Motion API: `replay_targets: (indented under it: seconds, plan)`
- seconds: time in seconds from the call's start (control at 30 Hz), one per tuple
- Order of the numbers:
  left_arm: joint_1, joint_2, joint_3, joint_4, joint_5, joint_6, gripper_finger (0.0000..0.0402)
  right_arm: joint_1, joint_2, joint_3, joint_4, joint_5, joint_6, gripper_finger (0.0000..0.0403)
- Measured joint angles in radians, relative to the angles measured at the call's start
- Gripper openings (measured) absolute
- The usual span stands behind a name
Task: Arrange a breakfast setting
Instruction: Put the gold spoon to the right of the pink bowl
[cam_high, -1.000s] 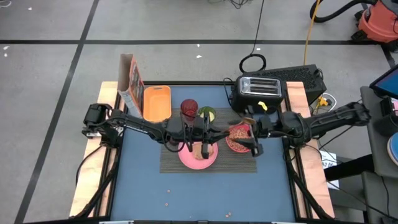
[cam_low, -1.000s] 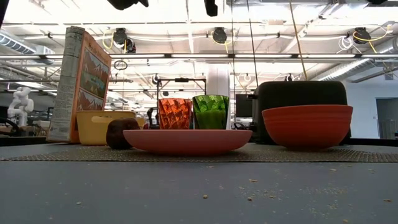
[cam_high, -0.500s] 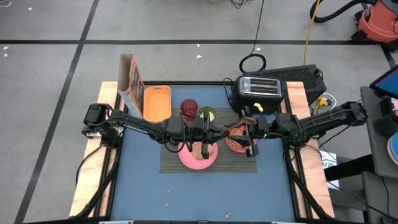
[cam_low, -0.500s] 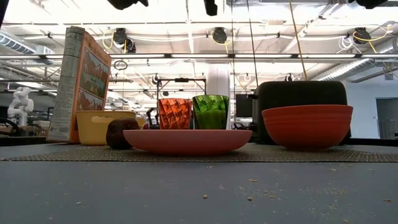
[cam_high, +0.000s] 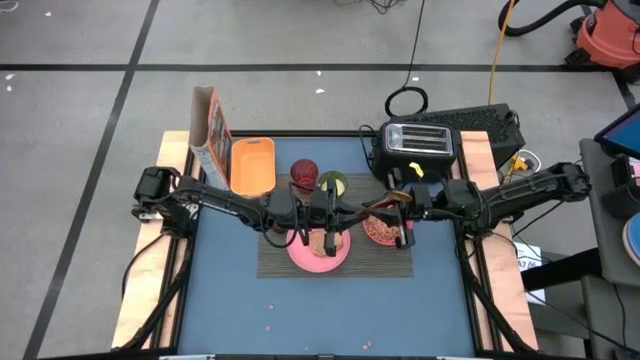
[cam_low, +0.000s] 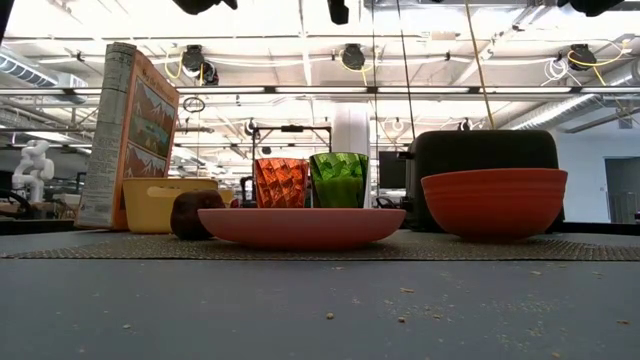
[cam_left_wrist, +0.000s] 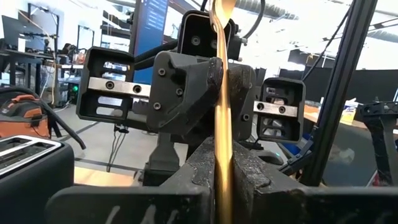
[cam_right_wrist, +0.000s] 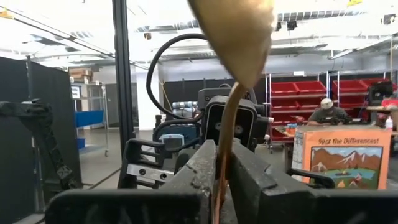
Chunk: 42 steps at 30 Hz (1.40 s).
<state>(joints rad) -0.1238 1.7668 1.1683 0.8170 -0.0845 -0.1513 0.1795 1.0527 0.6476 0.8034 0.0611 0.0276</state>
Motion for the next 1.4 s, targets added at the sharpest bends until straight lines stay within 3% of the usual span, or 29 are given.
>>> replay_targets:
  seconds: [0.43, 0.63, 0.87, 1.17, 1.4]
  plan:
    - [0.001, 0.000, 0.000, -0.064, -0.004, -0.053, 0.0115, -0.003, -0.056, 0.000, -0.101, -0.006, 0.123, 0.0016]
    - [0.002, 0.000, 0.000, -0.225, -0.005, -0.063, 0.0163, -0.018, -0.192, 0.000, -0.369, 0.017, 0.244, 0.0016]
    - [0.001, 0.001, 0.000, -0.373, -0.003, -0.083, 0.0172, -0.023, -0.396, 0.000, -0.744, 0.012, 0.525, 0.0016]
    - [0.001, 0.001, 0.000, -0.388, -0.003, -0.083, 0.0173, -0.023, -0.542, 0.000, -1.263, 0.012, 0.864, 0.0016]
    - [0.001, 0.001, 0.000, -0.388, -0.002, -0.087, 0.0173, -0.023, -0.562, 0.000, -1.502, -0.065, 1.000, 0.0016]
